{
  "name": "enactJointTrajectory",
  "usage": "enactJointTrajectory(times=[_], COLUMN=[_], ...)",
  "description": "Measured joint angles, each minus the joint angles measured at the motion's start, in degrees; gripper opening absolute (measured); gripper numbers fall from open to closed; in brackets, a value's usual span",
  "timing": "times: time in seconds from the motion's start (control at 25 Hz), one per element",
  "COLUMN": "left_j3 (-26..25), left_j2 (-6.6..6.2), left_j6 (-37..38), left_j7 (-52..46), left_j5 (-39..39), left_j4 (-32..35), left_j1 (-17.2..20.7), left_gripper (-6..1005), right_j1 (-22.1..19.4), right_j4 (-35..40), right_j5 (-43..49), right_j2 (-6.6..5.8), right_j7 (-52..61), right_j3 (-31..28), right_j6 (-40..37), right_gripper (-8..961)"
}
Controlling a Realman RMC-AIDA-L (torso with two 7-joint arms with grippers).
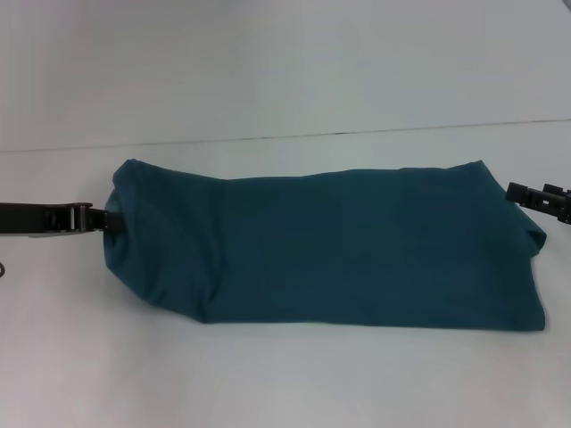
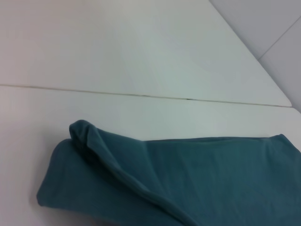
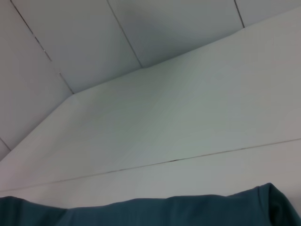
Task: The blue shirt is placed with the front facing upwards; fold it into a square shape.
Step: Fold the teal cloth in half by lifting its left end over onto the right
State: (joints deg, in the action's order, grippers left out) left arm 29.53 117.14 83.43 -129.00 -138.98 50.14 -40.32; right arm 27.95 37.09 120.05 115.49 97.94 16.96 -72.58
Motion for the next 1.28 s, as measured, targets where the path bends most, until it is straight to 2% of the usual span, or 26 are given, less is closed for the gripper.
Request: enactJointTrajectory(times=[0.24,0.44,0.6,0.84,0.96,1.0,1.04,1.16,1.28], left_j3=[0.3,1.4,1.9,2.1,2.6,3.7,3.7,6.1,7.4], left_j2=[0.43,0.64,0.66,1.09,2.01,2.96,2.96,4.50,5.40], left_j6=[-1.1,-0.7,0.9,8.5,10.2,10.2,10.2,8.9,7.8], left_j7=[0.1,0.8,2.3,5.4,6.1,6.1,6.1,6.5,6.8], left_j5=[0.7,4.6,10.6,22.7,26.3,28.2,28.2,30.1,30.7], left_j4=[-0.9,-1.9,-3.2,-3.6,-3.7,-3.8,-3.8,-4.1,-4.3], left_j1=[-0.2,-0.6,-0.8,-1.6,-2.3,-2.7,-2.7,-3.7,-4.8], left_gripper=[26,27,28,30,30,31,31,32,33], right_j1=[0.5,0.9,1.0,1.0,1.3,1.5,2.1,3.0,3.9], right_j4=[-0.8,-1.6,-1.9,-4.2,-5.7,-6.5,-8.6,-10.8,-13.1], right_j5=[0.0,0.2,0.2,0.0,0.0,0.0,0.0,0.1,0.1], right_j2=[0.34,0.70,1.43,2.95,3.81,3.96,4.05,4.04,4.04], right_j7=[-1.1,-2.3,-3.4,-8.2,-11.9,-13.0,-15.0,-16.8,-18.5], right_j3=[0.0,0.8,1.0,1.1,1.3,1.4,1.5,1.7,2.6], right_j6=[0.1,0.4,0.7,1.7,2.3,2.4,2.9,3.6,4.0], right_gripper=[779,776,773,769,767,767,766,764,762])
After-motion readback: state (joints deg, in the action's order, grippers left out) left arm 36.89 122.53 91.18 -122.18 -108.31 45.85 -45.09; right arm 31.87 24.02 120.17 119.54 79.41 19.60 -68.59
